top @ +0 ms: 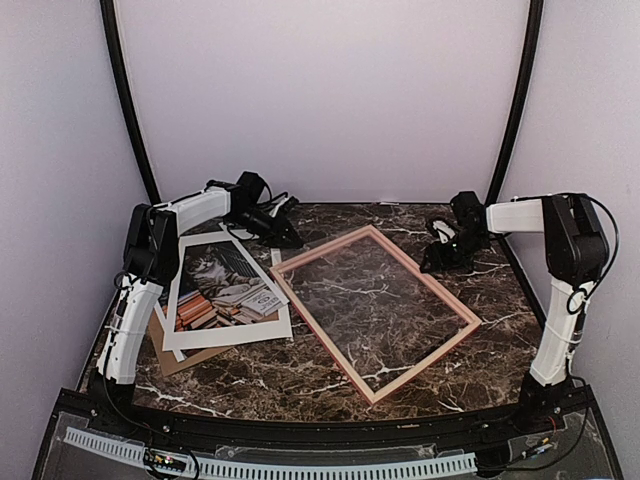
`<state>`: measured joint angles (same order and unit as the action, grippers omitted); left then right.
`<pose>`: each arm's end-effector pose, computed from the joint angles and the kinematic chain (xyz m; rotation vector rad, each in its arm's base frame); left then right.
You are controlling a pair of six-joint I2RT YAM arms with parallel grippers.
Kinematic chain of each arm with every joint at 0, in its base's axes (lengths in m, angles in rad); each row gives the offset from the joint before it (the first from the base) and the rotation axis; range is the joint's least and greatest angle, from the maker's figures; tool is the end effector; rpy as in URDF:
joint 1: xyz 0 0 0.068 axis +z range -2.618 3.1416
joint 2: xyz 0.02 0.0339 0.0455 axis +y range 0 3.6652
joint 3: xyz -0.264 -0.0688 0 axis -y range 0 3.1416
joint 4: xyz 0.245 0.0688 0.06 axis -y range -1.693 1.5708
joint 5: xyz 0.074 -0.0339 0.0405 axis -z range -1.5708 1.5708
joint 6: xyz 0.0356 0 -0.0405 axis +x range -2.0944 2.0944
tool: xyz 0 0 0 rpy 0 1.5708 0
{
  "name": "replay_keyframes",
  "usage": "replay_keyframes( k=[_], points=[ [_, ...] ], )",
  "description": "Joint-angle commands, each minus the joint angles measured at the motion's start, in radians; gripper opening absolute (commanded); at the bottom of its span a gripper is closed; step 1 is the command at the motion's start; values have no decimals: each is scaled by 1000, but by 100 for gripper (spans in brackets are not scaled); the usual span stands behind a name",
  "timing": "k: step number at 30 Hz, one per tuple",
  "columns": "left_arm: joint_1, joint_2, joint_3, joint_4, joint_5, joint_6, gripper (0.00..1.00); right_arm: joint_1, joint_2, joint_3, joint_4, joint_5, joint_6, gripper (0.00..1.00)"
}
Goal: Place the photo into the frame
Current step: Pick up the glass panel from the frame body.
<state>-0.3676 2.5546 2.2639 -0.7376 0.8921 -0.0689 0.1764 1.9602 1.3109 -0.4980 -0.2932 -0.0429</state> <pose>0.4953 -0.2205 0.1645 0.7015 2.4253 -1.3191 0.3881 0.0796 0.1589 -0.3816 2.6810 0.4376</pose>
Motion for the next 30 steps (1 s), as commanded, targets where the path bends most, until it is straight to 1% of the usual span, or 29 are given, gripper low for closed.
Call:
replay_keyframes(
  k=[1,8,11,15,16,18,25,30],
  points=[
    [-2,-10,-3,-67,38,2,15,-2,9,11,28,-28,12,61],
    [-15,5,-3,-89,45,6,16,-1,7,-12,44,-44,24,61],
    [-21,11,0,-93,49,3,13,-2,6,-13,46,-47,26,61],
    [-28,16,0,-99,52,-4,6,-2,4,-13,48,-51,29,61],
    [-28,15,0,-100,49,-6,2,-2,2,-14,49,-52,30,61],
    [-28,11,5,-102,41,-6,0,-2,-3,-16,49,-53,31,61],
    [-28,-59,14,-96,30,-5,0,-2,-38,-39,57,-58,39,61],
    [-40,-133,14,-86,13,28,0,-2,-78,-57,67,-72,42,61]
  ],
)
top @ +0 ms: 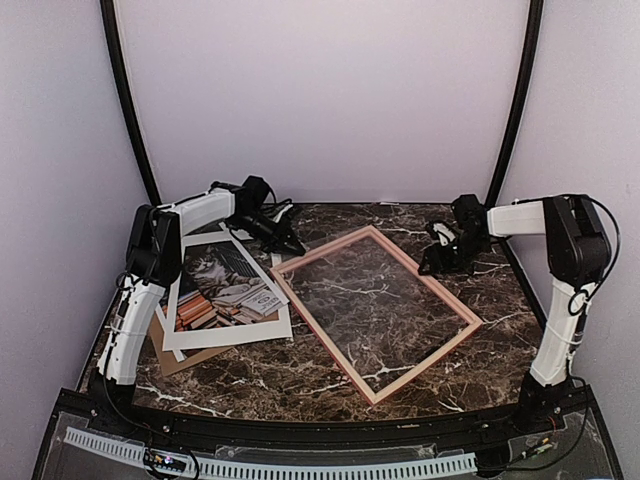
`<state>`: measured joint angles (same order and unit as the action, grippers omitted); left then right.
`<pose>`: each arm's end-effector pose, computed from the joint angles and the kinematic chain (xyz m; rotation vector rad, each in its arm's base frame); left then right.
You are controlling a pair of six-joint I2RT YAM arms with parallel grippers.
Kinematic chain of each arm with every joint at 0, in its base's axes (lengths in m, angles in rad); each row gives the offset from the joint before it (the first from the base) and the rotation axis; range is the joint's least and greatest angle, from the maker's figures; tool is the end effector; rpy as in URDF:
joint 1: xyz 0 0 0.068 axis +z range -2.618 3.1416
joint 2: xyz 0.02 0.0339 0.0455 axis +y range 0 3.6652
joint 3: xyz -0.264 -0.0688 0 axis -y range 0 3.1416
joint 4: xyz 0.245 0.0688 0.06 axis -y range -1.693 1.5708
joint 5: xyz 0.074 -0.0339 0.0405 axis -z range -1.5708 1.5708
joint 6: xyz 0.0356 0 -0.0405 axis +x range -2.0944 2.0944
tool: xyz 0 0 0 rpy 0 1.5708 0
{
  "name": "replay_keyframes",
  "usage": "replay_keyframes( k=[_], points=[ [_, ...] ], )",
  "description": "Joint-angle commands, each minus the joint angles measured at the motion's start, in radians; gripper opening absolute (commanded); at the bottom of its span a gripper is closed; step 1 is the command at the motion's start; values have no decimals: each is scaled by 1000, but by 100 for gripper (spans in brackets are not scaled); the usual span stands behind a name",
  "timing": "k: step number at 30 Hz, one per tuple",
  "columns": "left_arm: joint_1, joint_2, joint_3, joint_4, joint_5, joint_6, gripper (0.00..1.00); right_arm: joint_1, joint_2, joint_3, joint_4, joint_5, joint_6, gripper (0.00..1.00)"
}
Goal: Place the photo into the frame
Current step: Pick up the glass panel from the frame body.
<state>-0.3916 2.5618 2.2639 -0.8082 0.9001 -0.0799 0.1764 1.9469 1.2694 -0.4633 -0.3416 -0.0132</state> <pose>0.4846 -0.2303 0.1576 0.6935 2.5089 -1.3578 0.3821 0.0802 0.1545 -0.3564 2.6753 0.5116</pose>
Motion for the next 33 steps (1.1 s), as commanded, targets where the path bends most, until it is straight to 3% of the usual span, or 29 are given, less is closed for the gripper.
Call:
replay_keyframes(
  k=[1,21,33],
  points=[
    [-20,-148,13,-15,8,45,0,-3,-73,-16,34,-25,12,61],
    [-92,-383,-35,70,-16,47,0,-8,-246,-102,154,-153,65,67],
    [-175,-513,-87,97,-85,21,0,-8,-288,-212,168,-7,139,67]
  ],
)
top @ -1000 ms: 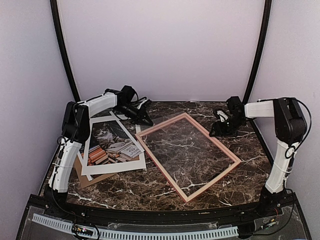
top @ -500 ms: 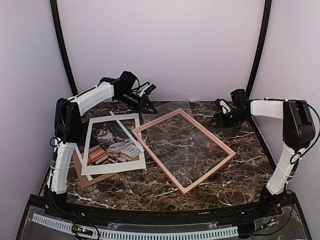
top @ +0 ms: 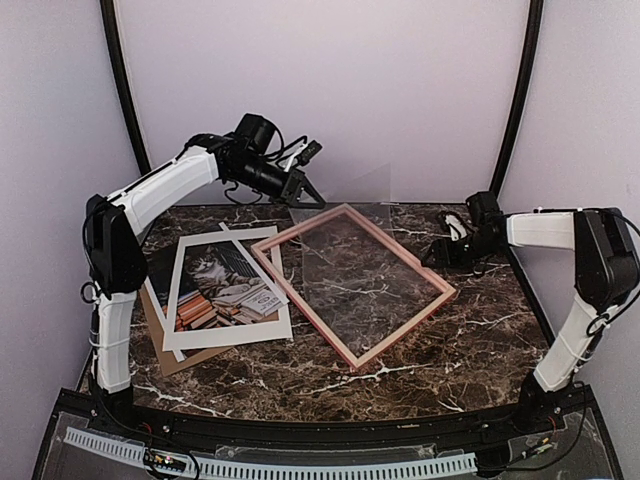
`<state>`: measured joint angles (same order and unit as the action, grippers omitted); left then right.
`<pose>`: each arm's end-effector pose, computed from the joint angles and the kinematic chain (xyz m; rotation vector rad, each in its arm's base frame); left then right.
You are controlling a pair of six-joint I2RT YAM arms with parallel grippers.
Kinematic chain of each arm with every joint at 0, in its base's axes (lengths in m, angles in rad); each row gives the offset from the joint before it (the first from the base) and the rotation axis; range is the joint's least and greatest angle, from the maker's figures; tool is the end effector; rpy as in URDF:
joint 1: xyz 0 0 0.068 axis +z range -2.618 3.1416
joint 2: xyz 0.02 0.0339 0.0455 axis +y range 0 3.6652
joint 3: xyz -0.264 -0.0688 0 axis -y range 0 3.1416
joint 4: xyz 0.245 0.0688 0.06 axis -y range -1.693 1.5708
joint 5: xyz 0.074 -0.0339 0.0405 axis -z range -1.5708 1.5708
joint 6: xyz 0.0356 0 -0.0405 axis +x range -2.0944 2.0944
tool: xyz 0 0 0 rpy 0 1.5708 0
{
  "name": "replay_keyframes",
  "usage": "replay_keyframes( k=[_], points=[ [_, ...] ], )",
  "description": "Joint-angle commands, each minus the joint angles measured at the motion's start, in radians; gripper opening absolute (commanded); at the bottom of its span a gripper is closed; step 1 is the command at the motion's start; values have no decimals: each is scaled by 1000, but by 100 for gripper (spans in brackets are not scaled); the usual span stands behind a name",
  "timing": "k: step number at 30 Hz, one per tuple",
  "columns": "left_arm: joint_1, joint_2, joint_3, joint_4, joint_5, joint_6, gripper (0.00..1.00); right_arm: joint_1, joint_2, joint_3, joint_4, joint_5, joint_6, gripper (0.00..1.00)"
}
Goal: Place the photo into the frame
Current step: Pick up the glass panel from the frame body.
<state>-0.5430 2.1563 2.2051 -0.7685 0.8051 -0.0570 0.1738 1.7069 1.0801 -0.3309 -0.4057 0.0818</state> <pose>0.3993 -0.2710 0.3404 0.9727 2.1006 -1.2290 0.3431 0.0745 0.1927 -0.2796 2.5081 0.6153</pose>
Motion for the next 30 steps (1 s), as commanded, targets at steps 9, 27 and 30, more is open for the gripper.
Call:
replay_keyframes(
  k=[9,27,30],
  points=[
    [-80,-181,-53,67,-13,-4,0,-5,-97,-79,39,107,65,67],
    [-112,-350,-150,156,8,-24,0,-6,-322,-227,106,41,61,70],
    [-112,-372,-161,88,-2,29,0,-4,-367,-225,127,-23,51,74]
  ],
)
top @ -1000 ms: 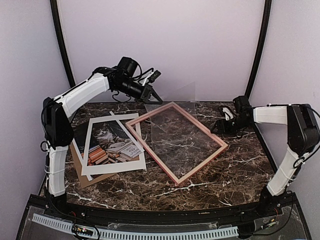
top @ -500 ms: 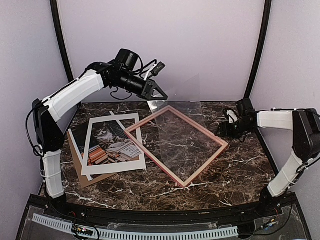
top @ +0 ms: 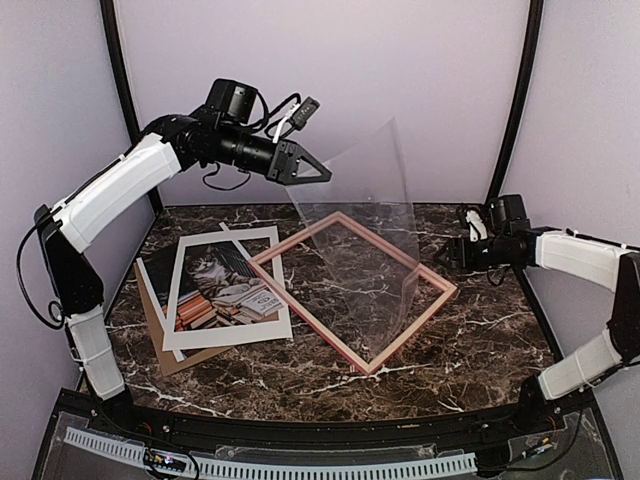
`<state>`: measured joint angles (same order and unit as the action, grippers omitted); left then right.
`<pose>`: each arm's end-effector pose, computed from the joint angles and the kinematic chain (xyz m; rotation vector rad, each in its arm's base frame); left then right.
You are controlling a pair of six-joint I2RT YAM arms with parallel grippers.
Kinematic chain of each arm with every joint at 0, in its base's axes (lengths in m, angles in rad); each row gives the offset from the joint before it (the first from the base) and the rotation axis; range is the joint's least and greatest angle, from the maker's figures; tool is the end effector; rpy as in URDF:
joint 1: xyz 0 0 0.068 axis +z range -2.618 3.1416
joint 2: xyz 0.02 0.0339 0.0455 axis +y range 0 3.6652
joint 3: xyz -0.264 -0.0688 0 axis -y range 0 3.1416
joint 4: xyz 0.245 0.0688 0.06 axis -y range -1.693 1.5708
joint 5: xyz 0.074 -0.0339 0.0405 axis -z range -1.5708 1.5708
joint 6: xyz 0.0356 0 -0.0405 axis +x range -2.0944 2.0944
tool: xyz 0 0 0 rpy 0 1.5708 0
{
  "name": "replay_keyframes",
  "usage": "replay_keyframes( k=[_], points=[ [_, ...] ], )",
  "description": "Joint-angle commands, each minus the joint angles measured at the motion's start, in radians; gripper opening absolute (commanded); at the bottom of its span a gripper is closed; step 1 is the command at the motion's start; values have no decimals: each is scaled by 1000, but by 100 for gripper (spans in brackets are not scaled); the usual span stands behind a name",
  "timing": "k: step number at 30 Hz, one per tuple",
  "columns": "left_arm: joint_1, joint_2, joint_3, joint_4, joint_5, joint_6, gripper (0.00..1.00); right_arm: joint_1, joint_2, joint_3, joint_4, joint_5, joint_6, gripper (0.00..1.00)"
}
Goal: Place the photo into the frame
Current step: Pick up the glass panel from the frame body, then pass from the left arm to the right
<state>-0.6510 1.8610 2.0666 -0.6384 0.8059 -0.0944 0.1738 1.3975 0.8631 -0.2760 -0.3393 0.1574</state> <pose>0.3127 -0.2705 0.4338 1.0822 1.7873 -1.2697 0.2836 0.0618 0.2225 -0.1831 2.3867 0.5608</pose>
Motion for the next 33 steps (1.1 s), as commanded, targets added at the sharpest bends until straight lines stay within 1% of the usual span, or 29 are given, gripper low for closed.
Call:
replay_keyframes(
  k=[1,4,8,11,13,14,15,16,17,18,20,23,25,27,31,33],
  points=[
    [-4,-85,-26,-65,-5,76,0,0,-64,-2,75,-112,-28,75],
    [-3,-100,-49,-84,-17,88,0,21,-59,32,66,-157,-53,78],
    [-4,-122,-87,-73,-28,87,0,61,-11,93,56,-175,-75,79],
    [-4,-122,-77,-147,-70,121,0,76,55,152,55,-199,-85,80],
    [-4,-118,-56,-216,-145,142,0,88,99,199,47,-202,-89,79],
    [-4,-115,-48,-241,-215,144,0,94,118,217,48,-198,-86,79],
    [-3,-108,-32,-286,-253,144,0,100,135,233,50,-195,-83,79],
    [-2,-103,-24,-312,-326,144,0,105,151,246,50,-187,-80,79],
    [-2,-92,-10,-358,-359,140,0,110,166,257,52,-180,-76,79],
    [-2,-86,-5,-379,-427,137,0,112,182,265,52,-175,-72,79],
    [-2,-67,-2,-432,-503,134,0,116,209,282,49,-171,-71,79],
    [-1,-38,-25,-492,-578,155,0,120,241,304,50,-177,-79,79],
    [-1,-27,-45,-509,-635,184,0,123,264,325,54,-186,-82,79],
    [-1,-27,-84,-499,-720,215,0,132,294,352,53,-191,-92,79],
    [0,-41,-161,-462,-776,272,0,158,375,406,45,-206,-127,79],
    [-1,-73,-215,-427,-785,305,0,169,413,427,52,-231,-138,80]
  ],
)
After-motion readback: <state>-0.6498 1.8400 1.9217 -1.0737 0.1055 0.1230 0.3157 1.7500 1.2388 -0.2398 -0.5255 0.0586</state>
